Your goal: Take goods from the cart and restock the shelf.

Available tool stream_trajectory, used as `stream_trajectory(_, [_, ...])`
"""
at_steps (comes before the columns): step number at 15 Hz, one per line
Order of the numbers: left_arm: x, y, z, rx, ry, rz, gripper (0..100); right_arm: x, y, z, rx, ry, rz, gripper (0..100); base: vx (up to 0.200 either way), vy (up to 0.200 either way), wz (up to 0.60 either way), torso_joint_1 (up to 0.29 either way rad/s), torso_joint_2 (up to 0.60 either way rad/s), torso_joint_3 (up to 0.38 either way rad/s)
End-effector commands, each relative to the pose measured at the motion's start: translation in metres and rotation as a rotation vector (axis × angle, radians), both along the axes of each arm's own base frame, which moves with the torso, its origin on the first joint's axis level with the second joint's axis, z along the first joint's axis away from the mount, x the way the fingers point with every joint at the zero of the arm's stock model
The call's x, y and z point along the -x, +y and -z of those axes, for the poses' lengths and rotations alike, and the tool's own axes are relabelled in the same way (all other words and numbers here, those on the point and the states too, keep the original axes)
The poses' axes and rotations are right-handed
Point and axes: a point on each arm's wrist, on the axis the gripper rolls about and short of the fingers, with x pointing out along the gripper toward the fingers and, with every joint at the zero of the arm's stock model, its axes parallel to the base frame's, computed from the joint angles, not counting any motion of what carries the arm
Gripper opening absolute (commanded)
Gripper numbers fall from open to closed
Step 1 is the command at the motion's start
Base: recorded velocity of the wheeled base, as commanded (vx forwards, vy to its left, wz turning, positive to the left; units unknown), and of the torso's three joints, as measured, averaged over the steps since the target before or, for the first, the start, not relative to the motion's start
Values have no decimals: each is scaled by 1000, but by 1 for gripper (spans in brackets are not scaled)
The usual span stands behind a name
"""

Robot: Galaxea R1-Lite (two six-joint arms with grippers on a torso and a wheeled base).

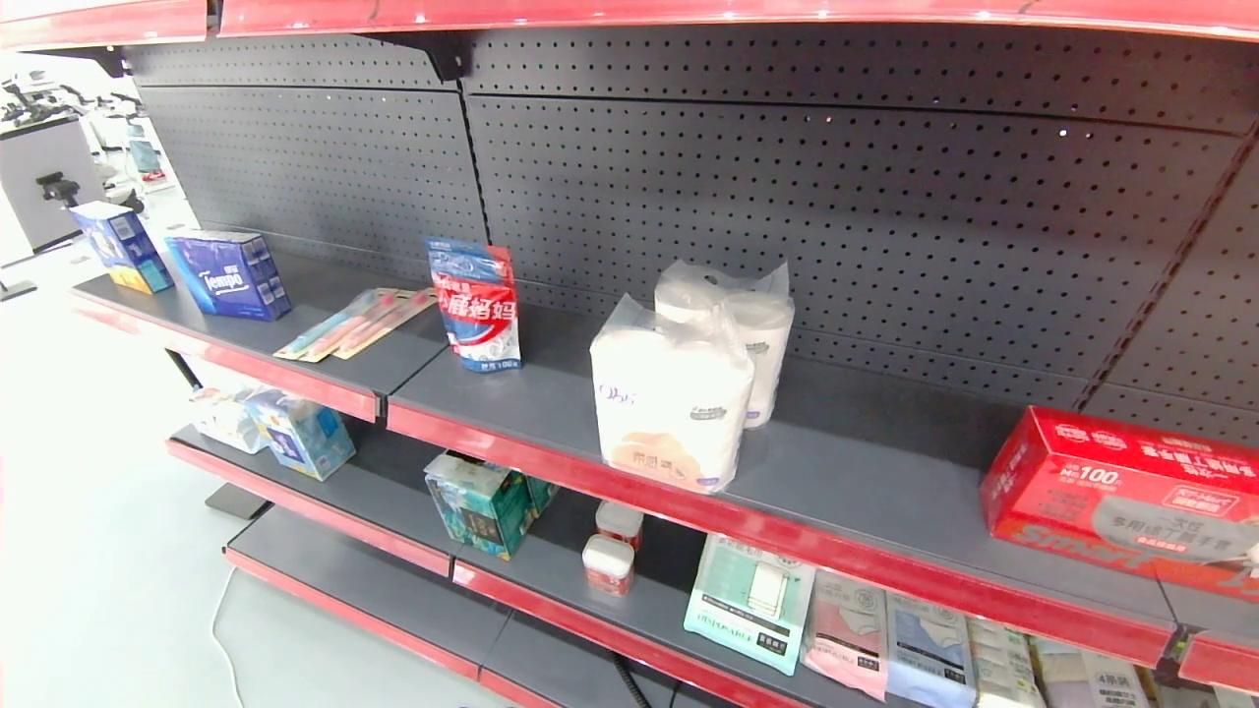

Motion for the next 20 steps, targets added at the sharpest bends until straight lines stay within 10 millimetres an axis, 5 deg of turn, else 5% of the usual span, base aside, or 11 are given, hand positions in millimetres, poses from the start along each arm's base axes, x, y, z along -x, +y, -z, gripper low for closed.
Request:
stream_trajectory(1, [0, 0, 0, 0, 0, -1, 100, 14, 0, 19, -2, -105, 2, 100, 0, 0, 0, 0, 0, 0])
stream_trajectory(4, [0, 0, 0, 0, 0, -1, 100, 23, 0, 22, -10, -220, -6, 100, 0, 0, 0, 0, 0, 0])
stream_trajectory(20, [0, 0, 0, 0, 0, 0, 100, 22, -1, 29, -72, -160, 32, 100, 0, 0, 0, 0, 0, 0])
